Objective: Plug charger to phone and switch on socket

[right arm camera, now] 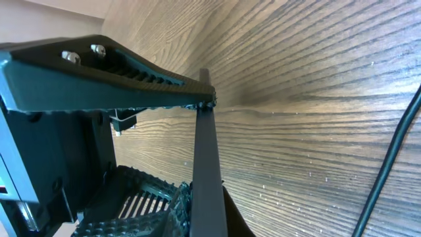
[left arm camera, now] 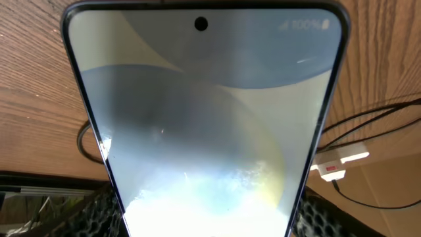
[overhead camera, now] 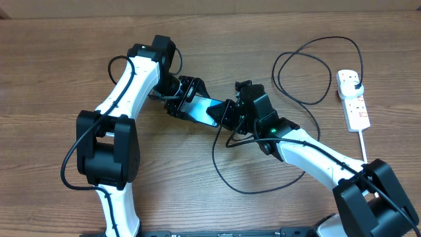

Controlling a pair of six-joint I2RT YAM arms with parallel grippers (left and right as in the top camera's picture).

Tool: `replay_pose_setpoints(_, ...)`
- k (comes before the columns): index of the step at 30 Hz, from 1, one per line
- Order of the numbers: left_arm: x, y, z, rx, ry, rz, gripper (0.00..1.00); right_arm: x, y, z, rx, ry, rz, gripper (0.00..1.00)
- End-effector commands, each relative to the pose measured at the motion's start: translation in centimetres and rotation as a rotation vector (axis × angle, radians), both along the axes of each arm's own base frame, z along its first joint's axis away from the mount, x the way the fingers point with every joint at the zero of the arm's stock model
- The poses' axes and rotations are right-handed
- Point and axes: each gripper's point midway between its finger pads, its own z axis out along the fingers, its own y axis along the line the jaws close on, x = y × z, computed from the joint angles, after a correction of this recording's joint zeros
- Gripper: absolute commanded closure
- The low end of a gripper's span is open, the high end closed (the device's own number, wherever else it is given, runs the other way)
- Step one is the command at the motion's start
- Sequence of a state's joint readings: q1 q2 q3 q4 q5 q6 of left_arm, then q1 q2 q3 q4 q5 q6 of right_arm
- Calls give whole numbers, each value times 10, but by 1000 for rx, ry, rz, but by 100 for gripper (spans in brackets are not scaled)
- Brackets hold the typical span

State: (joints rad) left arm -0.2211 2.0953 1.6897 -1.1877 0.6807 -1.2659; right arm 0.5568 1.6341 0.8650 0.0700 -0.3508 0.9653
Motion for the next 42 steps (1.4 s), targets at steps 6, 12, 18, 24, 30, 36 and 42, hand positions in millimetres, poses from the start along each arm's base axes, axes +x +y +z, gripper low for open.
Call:
replay_pose_setpoints(6, 7, -4, 7, -7, -30, 4, 1, 15, 2, 21, 43, -73, 0, 96)
replay_pose_setpoints(12, 27, -9, 8, -35, -146, -18, 5, 40, -33, 20, 60, -38, -116, 96)
replay_pose_setpoints(18, 65, -32, 33, -215, -510, -213, 0, 58, -59, 25, 134, 37, -245, 96)
replay_pose_setpoints(24, 89, -56, 74, -413, -754, -285, 2, 88, -77, 60, 215, 2, -317, 96)
replay_pose_setpoints(30, 93, -73, 119, -626, -946, -373, 4, 119, -86, 117, 271, -101, -382, 96)
replay_pose_setpoints(36, 105, -78, 146, -692, -1016, -350, 5, 139, -92, 168, 337, -177, -458, 96)
replay_pose_setpoints(42, 111, -82, 177, -768, -1089, -347, 6, 150, -102, 190, 371, -214, -545, 96)
